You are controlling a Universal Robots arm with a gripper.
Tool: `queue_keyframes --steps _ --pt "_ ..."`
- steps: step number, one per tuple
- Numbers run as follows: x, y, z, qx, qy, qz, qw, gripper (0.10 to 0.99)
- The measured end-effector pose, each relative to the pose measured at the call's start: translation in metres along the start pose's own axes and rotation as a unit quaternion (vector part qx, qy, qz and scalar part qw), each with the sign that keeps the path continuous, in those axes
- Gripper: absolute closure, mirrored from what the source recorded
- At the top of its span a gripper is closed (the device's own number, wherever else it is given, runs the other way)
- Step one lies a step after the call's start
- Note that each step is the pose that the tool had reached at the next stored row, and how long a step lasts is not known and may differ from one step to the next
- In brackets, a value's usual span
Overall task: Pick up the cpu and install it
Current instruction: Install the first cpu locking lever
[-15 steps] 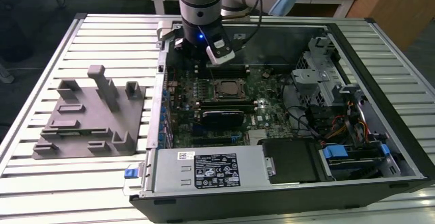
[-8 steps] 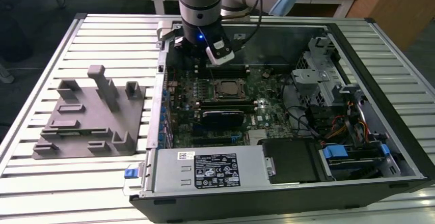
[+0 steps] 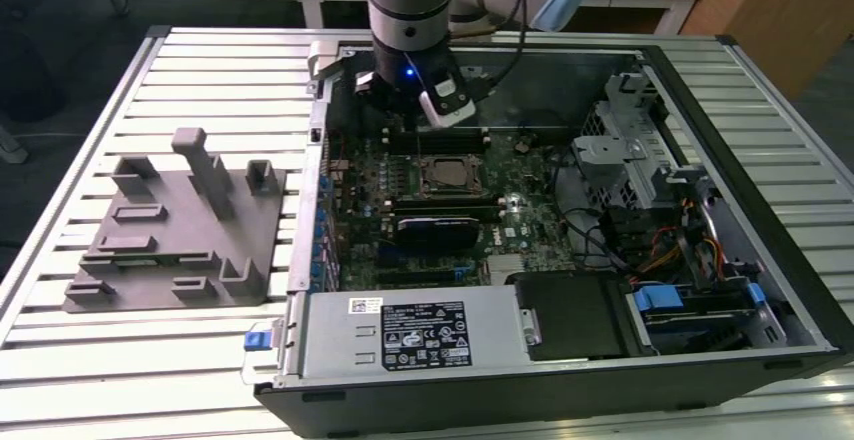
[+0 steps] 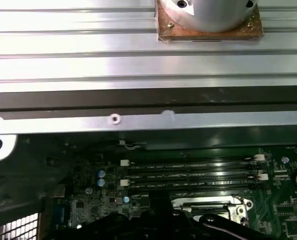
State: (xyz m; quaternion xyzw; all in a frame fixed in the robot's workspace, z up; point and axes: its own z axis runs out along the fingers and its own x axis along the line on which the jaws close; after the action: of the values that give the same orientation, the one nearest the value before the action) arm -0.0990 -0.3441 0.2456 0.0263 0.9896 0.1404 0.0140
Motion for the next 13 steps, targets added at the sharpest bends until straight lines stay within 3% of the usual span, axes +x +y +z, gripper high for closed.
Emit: queue_keyframes --steps 8,13 --pt "-0.0325 0.0015 0.0013 0.0003 0.0000 0.000 1.0000 0.980" --pt "-0.0362 0.0017 0.0015 0.0005 -0.0001 0.000 1.0000 0.980"
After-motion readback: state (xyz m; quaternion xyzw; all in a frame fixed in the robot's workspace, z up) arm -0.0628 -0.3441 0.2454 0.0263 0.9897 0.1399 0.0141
